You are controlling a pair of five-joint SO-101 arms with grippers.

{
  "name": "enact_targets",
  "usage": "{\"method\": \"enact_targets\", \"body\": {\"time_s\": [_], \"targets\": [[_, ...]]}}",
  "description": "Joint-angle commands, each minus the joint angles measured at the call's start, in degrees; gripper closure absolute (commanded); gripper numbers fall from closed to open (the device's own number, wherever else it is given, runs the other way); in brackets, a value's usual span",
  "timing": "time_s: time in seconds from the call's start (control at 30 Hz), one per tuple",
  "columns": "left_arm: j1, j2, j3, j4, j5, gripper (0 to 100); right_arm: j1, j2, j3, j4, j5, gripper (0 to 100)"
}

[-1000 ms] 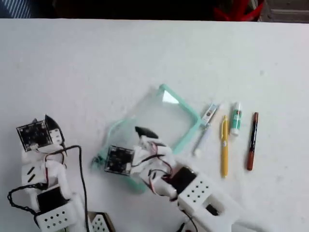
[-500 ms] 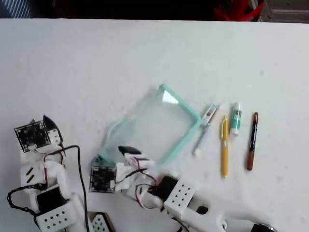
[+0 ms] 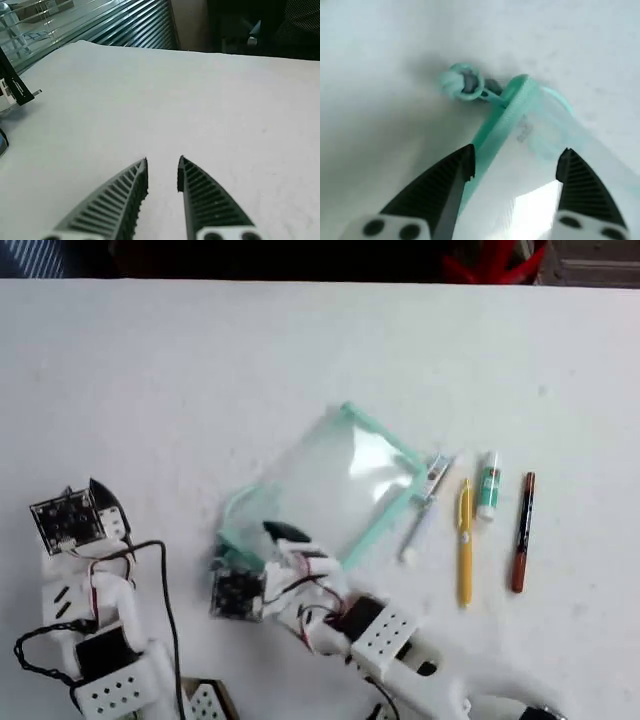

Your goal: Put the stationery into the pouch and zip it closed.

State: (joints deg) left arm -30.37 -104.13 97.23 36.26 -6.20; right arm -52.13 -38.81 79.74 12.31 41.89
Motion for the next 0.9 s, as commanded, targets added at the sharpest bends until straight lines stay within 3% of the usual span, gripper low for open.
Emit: {"method": "enact_targets", "body": {"time_s": [0.0, 0.17, 0.4, 0.47, 0.67, 0.87], "targets": [[-0.13, -0.57, -0.7, -1.49, 0.7, 88, 8.13, -0.57, -1.41, -1.54, 0.97, 73.6], [0.75, -0.57, -0.62, -1.41, 0.53, 88, 6.2, -0.66, -1.85, 0.22, 1.05, 73.6], [0.92, -0.57, -0.62, -1.41, 0.53, 88, 18.15, -0.66, -4.57, 0.48, 0.97, 73.7], [1.71, -0.57, -0.53, -1.41, 0.44, 88, 16.13, -0.66, -4.48, 1.45, 0.97, 73.7], [2.33, -0.57, -0.53, -1.32, 0.44, 88, -2.68, -4.35, -4.57, 13.58, 1.41, 73.7], [2.33, -0.57, -0.53, -1.32, 0.44, 88, 2.68, -4.7, -4.57, 13.58, 1.49, 73.7]]}}
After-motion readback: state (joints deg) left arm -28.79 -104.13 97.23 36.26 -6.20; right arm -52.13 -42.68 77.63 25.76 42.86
